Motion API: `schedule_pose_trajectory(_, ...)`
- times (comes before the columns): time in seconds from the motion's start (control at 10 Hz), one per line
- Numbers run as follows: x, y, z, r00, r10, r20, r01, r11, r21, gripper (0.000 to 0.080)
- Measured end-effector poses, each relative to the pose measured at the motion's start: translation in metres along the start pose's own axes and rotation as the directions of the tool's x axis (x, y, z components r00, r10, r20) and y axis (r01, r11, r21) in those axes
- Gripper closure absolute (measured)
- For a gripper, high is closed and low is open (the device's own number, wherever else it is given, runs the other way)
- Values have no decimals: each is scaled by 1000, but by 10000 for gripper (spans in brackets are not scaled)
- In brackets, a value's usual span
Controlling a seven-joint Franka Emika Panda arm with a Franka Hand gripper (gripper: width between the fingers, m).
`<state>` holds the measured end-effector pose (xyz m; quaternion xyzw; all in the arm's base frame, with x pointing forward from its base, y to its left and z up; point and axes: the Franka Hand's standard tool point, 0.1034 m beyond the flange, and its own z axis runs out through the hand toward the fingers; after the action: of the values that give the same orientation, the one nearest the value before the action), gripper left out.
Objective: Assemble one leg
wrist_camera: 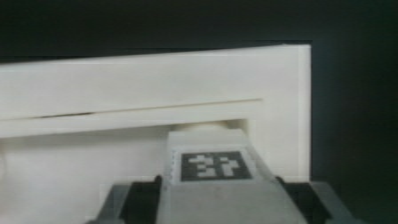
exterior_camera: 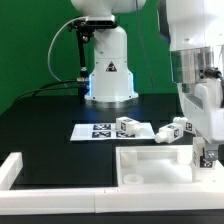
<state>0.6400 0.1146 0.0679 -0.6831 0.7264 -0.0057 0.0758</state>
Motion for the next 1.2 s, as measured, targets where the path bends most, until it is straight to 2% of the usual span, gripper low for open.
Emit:
schedule_pose_trajectory(0.2, 0, 0, 0, 1000, -24, -1, 24, 1000, 1, 514)
schedule_pose_trajectory(0.3, 0, -2, 0, 995, -104, -4, 104, 994, 13, 417)
schedule_pose_trajectory(0.4, -1, -3, 0, 949, -314, -11, 314, 949, 27, 277)
schedule_pose_trajectory(0.5, -5, -2, -1, 878, -479, -6, 479, 878, 23, 189)
schedule_pose_trajectory(0.6, -7, -3, -2, 821, -571, 1, 571, 820, 20, 158)
schedule_pose_trajectory(0.9, -6, -3, -1, 739, -674, -4, 674, 738, 17, 152)
schedule_pose_trajectory(1.0, -4, -3, -1, 670, -742, -8, 742, 670, 11, 150)
schedule_pose_trajectory(1.1, -2, 0, -2, 478, -878, 5, 878, 478, -28, 150)
schedule_pose_trajectory(1.2, -1, -3, -5, 280, -960, 10, 960, 279, -39, 150)
